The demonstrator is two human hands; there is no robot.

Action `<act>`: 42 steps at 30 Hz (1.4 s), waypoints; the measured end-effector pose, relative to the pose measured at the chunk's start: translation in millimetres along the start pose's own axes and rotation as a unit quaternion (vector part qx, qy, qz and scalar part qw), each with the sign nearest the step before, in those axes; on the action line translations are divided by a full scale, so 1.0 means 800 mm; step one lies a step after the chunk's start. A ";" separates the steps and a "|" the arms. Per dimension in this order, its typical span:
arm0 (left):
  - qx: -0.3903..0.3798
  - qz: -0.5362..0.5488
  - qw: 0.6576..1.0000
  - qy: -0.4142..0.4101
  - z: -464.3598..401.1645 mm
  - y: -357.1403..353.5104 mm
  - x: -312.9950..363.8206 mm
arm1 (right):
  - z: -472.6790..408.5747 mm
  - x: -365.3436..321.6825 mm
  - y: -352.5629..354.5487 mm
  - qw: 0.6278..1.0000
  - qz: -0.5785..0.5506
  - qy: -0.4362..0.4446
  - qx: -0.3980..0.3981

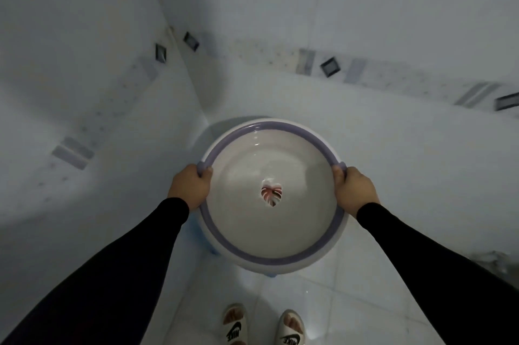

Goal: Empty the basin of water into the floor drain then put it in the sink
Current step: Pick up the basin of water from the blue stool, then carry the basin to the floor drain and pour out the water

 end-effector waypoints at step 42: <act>-0.300 0.098 0.825 -0.469 0.485 -0.102 0.548 | 0.672 0.432 0.406 0.802 -0.168 -0.377 0.432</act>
Point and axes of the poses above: each hand's wrist, its own z-axis away from the middle knuckle, its own y-axis out of the back of the hand, x = y × z, the point moved 8 cm from there along -z, towards the middle knuckle, and after that the axes turned 10 degrees about -y, right-handed, at the moved point
